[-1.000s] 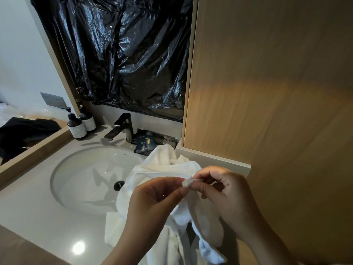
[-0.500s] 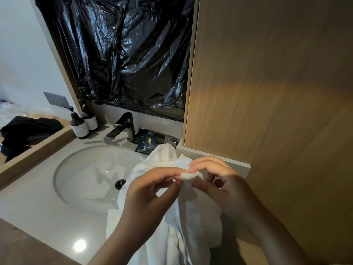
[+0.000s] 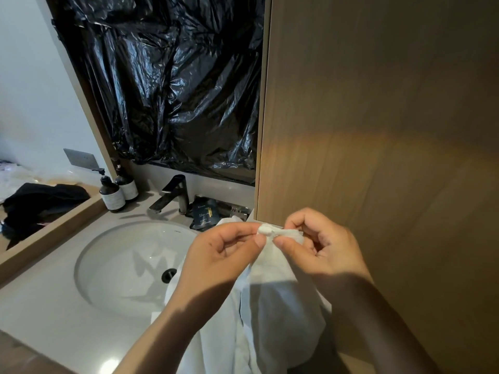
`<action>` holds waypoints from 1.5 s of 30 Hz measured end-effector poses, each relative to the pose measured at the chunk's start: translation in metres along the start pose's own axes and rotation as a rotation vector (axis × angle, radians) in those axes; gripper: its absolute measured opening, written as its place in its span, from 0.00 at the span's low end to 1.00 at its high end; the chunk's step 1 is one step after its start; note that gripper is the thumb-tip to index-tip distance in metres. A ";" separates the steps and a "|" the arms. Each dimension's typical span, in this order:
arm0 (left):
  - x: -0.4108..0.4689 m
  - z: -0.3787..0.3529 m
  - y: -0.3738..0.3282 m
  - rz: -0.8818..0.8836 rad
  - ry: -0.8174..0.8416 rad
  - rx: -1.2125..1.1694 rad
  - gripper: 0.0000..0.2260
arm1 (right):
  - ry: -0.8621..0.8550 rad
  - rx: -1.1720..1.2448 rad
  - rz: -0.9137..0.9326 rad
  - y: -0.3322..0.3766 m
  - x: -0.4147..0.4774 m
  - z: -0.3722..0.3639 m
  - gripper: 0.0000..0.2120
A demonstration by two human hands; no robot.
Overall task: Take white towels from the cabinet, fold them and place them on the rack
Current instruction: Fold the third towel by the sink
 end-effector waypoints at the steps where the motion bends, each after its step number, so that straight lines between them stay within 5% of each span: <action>1: -0.001 -0.001 0.000 0.004 0.006 0.006 0.07 | -0.009 -0.004 -0.002 0.000 -0.001 0.001 0.04; 16: 0.063 -0.005 -0.053 -0.171 -0.102 0.090 0.06 | 0.022 -0.182 0.036 0.005 0.012 0.048 0.14; 31: 0.104 0.041 -0.011 -0.067 -0.320 0.370 0.08 | 0.171 -0.461 -0.324 -0.107 -0.044 0.040 0.07; 45: 0.111 0.063 -0.003 -0.060 -0.379 0.426 0.09 | 0.237 -0.567 -0.406 -0.156 -0.075 0.023 0.28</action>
Point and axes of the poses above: each hand's wrist, its own x-axis towards the middle knuckle, its own z-axis out of the back of the hand, y = z × x, the point moved 8 cm from there along x, towards the middle knuckle, and after that the axes turned 4 degrees about z, right-handed, at the moved point
